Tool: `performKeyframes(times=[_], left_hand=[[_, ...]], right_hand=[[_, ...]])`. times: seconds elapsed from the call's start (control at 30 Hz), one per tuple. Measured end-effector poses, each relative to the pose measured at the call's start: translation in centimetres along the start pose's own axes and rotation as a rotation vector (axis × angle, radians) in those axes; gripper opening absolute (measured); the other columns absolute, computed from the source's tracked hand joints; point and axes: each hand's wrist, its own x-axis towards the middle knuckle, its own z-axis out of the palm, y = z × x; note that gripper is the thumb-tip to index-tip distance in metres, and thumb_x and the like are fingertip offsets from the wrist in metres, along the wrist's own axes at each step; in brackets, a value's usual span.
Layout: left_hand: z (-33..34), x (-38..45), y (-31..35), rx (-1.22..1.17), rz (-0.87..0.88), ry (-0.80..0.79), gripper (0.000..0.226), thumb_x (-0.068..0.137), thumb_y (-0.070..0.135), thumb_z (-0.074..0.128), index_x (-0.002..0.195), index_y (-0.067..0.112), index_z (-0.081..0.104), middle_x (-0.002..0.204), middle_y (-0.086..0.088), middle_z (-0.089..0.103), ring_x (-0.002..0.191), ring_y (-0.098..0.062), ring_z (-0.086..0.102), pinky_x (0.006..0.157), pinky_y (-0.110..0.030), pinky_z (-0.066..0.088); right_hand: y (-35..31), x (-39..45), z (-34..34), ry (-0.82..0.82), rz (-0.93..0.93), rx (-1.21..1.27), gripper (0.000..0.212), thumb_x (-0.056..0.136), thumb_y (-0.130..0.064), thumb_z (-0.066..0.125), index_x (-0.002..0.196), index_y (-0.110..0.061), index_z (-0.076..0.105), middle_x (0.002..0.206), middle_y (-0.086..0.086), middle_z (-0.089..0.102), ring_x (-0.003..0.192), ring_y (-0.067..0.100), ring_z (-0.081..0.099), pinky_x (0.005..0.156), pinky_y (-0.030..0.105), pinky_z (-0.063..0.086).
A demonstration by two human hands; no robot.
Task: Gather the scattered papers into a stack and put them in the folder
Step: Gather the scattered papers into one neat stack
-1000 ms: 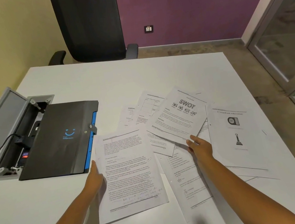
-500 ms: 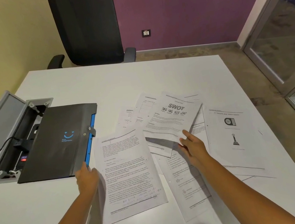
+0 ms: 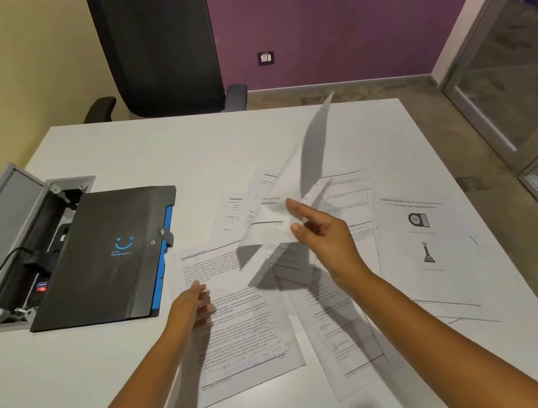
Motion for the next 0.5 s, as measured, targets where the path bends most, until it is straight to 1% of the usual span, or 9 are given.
performKeyframes(times=[0.03,0.07,0.13,0.2,0.27,0.33,0.4,0.43,0.5], left_hand=[[0.0,-0.2,0.4,-0.085,-0.009,-0.059,0.039,0.096,0.039,0.037,0.112,0.008,0.056,0.098,-0.012,0.062,0.084,-0.028,0.062,0.068,-0.037,0.051],[0.1,-0.3,0.6,-0.134,-0.016,-0.128,0.039,0.096,0.040,0.036,0.111,0.009,0.056,0.103,-0.012,0.063,0.087,-0.029,0.062,0.067,-0.038,0.052],[0.2,-0.4,0.9,-0.167,-0.047,-0.281,0.041,0.097,0.041,0.031,0.110,0.013,0.058,0.115,-0.011,0.062,0.096,-0.030,0.063,0.072,-0.040,0.053],[0.6,-0.4,0.5,-0.222,-0.088,-0.436,0.050,0.098,0.040,0.021,0.110,0.017,0.064,0.116,-0.008,0.066,0.097,-0.028,0.066,0.076,-0.043,0.056],[1.1,-0.3,0.3,-0.325,-0.099,-0.516,0.055,0.097,0.038,0.016,0.110,0.018,0.066,0.112,-0.006,0.070,0.097,-0.027,0.069,0.075,-0.042,0.059],[1.1,-0.1,0.4,-0.414,-0.065,-0.518,0.047,0.096,0.040,0.025,0.114,0.019,0.062,0.113,-0.008,0.069,0.100,-0.027,0.068,0.074,-0.040,0.058],[0.5,-0.1,0.5,-0.520,-0.025,-0.481,0.039,0.091,0.045,0.046,0.111,0.018,0.067,0.111,-0.013,0.069,0.101,-0.031,0.067,0.080,-0.047,0.056],[0.1,-0.1,0.7,-0.553,-0.046,-0.461,0.036,0.086,0.044,0.057,0.106,0.018,0.070,0.107,-0.013,0.071,0.097,-0.030,0.068,0.080,-0.048,0.057],[-0.5,0.1,0.9,-0.568,-0.064,-0.412,0.029,0.079,0.033,0.068,0.101,0.014,0.072,0.093,-0.010,0.075,0.083,-0.025,0.072,0.068,-0.042,0.060]], right_hand=[[-0.9,-0.1,0.6,-0.050,-0.024,0.007,0.045,0.087,-0.007,0.061,0.105,-0.048,0.062,0.094,-0.023,0.071,0.074,0.011,0.044,0.079,0.010,0.050],[-1.7,-0.3,1.1,-0.097,-0.040,0.014,0.045,0.086,-0.006,0.062,0.104,-0.047,0.064,0.092,-0.028,0.069,0.072,0.010,0.044,0.076,0.008,0.048],[-2.9,-0.6,2.2,-0.180,-0.061,0.016,0.044,0.085,-0.004,0.063,0.103,-0.045,0.066,0.092,-0.030,0.068,0.067,0.004,0.044,0.073,0.007,0.047],[-3.7,-0.9,3.0,-0.243,-0.081,0.002,0.043,0.084,-0.005,0.063,0.103,-0.044,0.067,0.099,-0.030,0.067,0.067,0.003,0.045,0.077,0.010,0.049],[-4.1,-1.2,3.5,-0.281,-0.104,-0.027,0.043,0.084,-0.007,0.064,0.103,-0.046,0.067,0.105,-0.030,0.066,0.072,0.010,0.049,0.085,0.015,0.050],[-4.1,-1.4,3.5,-0.302,-0.110,-0.050,0.045,0.084,-0.007,0.064,0.101,-0.048,0.067,0.105,-0.028,0.067,0.077,0.020,0.054,0.090,0.025,0.051],[-3.5,-1.7,3.0,-0.294,-0.082,-0.053,0.045,0.085,-0.005,0.063,0.098,-0.048,0.068,0.098,-0.024,0.070,0.078,0.018,0.053,0.087,0.028,0.053],[-3.0,-1.9,2.5,-0.267,-0.052,-0.054,0.044,0.085,-0.005,0.063,0.097,-0.047,0.068,0.091,-0.022,0.071,0.075,0.015,0.051,0.081,0.024,0.053],[-1.5,-2.3,1.4,-0.171,0.022,-0.068,0.040,0.086,-0.006,0.062,0.098,-0.044,0.068,0.075,-0.016,0.069,0.067,0.008,0.051,0.068,0.014,0.051]])
